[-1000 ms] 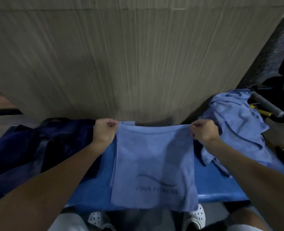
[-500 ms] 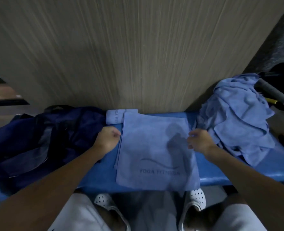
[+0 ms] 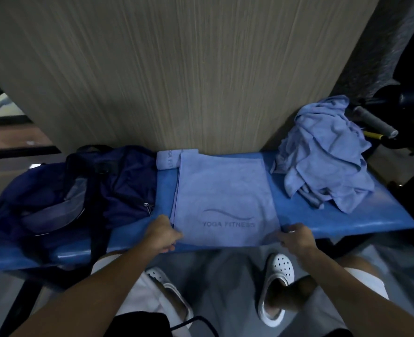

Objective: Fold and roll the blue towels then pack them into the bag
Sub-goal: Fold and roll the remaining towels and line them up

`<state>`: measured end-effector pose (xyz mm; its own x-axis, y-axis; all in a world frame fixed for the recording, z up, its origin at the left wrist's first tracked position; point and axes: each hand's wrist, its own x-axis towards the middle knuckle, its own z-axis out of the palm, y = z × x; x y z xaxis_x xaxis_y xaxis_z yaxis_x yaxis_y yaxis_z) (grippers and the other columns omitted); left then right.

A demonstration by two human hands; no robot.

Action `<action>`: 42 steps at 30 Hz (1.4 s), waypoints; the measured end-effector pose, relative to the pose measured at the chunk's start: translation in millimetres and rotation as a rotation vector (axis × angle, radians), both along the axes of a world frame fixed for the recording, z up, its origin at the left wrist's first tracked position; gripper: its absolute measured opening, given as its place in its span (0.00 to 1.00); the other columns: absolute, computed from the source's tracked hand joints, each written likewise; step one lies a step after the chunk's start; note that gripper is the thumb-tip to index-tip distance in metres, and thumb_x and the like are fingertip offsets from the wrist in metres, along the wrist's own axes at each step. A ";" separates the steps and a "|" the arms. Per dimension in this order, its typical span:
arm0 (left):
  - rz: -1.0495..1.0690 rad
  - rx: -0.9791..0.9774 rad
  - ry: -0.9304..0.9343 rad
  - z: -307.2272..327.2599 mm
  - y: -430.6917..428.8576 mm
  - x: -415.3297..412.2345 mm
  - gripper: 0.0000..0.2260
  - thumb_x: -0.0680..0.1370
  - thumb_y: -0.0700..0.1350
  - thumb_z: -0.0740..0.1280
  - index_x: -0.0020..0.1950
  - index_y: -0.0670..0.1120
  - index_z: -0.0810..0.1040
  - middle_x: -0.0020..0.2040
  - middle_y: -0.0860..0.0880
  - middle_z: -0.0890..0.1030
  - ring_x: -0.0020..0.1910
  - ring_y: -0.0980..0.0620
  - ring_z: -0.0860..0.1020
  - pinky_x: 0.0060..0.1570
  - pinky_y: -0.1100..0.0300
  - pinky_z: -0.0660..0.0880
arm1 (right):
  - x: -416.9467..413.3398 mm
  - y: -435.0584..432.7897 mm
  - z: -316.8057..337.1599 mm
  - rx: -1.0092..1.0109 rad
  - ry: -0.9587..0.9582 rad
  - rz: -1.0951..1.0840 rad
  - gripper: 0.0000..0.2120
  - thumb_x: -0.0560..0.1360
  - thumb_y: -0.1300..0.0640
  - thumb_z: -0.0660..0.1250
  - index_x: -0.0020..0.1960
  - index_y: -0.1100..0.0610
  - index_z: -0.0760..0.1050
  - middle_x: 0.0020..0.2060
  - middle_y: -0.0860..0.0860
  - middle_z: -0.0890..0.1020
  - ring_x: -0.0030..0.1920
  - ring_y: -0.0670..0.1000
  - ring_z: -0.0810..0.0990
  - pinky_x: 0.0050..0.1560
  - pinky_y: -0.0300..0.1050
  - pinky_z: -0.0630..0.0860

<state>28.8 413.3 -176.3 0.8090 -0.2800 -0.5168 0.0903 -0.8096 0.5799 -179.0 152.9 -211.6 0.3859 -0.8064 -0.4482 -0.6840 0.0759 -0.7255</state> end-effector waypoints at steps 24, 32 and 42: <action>0.298 -0.354 -0.122 17.6 -14.5 38.9 0.14 0.75 0.38 0.69 0.31 0.45 0.69 0.32 0.46 0.69 0.31 0.51 0.68 0.34 0.58 0.63 | 35.9 -3.9 28.5 0.077 -0.332 -0.113 0.06 0.70 0.65 0.72 0.34 0.63 0.78 0.30 0.57 0.76 0.33 0.52 0.71 0.32 0.43 0.70; 0.280 -0.243 -0.058 -3.7 -12.5 41.5 0.11 0.73 0.39 0.74 0.35 0.42 0.73 0.35 0.42 0.76 0.34 0.48 0.74 0.35 0.57 0.70 | 37.7 -0.1 5.0 -0.074 0.010 -0.017 0.16 0.66 0.60 0.72 0.22 0.57 0.72 0.27 0.55 0.74 0.35 0.54 0.74 0.39 0.52 0.72; 0.259 -0.215 -0.012 -9.3 -14.9 40.0 0.12 0.75 0.40 0.72 0.35 0.43 0.71 0.36 0.43 0.76 0.36 0.47 0.75 0.36 0.57 0.72 | 45.7 5.3 15.1 -0.223 0.114 0.170 0.13 0.71 0.56 0.73 0.29 0.56 0.76 0.34 0.58 0.79 0.39 0.53 0.77 0.41 0.44 0.70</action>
